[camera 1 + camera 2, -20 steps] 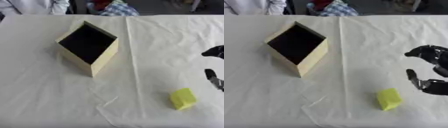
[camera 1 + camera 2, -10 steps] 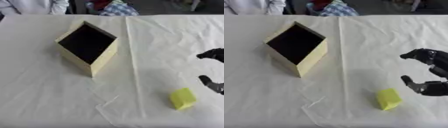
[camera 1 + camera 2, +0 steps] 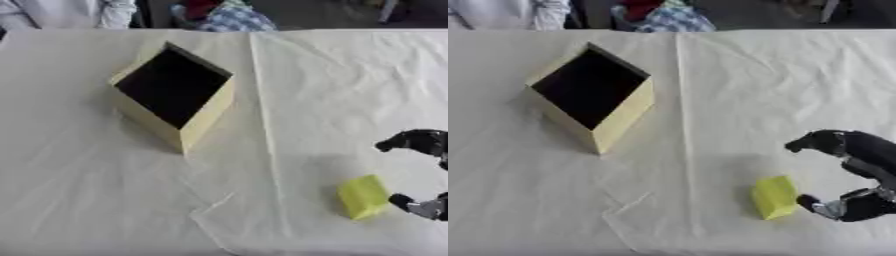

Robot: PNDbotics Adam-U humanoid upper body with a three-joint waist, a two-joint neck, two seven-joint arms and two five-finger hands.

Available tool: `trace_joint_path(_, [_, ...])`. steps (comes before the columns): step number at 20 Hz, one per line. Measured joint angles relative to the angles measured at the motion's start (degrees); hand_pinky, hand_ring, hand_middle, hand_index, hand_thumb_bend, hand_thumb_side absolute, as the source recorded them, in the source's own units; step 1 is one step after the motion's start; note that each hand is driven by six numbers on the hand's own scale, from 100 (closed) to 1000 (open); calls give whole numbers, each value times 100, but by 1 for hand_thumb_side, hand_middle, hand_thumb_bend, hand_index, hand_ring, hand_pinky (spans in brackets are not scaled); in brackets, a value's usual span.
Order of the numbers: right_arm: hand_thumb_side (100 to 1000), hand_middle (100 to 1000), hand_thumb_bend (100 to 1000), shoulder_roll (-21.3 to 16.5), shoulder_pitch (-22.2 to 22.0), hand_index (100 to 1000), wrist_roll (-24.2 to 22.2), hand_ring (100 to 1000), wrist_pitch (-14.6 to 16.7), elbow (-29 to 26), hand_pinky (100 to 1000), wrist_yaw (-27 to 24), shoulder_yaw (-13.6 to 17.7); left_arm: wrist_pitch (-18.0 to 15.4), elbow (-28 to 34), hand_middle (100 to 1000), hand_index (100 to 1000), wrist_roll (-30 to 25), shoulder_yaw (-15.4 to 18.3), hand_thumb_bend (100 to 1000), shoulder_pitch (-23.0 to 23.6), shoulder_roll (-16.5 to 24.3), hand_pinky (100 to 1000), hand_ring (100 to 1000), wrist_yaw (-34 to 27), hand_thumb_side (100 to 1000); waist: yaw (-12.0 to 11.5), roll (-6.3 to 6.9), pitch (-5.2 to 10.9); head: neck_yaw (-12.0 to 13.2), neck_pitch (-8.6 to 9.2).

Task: Pick up objects on the table and place them in the box.

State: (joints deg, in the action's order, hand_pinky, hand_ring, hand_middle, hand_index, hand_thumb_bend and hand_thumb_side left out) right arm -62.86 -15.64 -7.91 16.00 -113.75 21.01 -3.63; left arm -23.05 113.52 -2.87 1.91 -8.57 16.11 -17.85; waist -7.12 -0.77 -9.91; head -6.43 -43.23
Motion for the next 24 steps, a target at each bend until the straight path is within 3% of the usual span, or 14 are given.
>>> trace_joint_path(14, [367,790,391,-111,228,934,-912,883,85,0,859,-297,-17,44,0,885,662,-48,-4,100,1,0,724,845,7,701,-10,-1,-4,-26,-1])
trace_joint_path(24, [382,789,396,-153,476,931,-1285,886,-200,0,866,-263,-303,65,0,887,661,-89,-36,100,0,0,724,847,6,703,-84,2,-42,-85,-1])
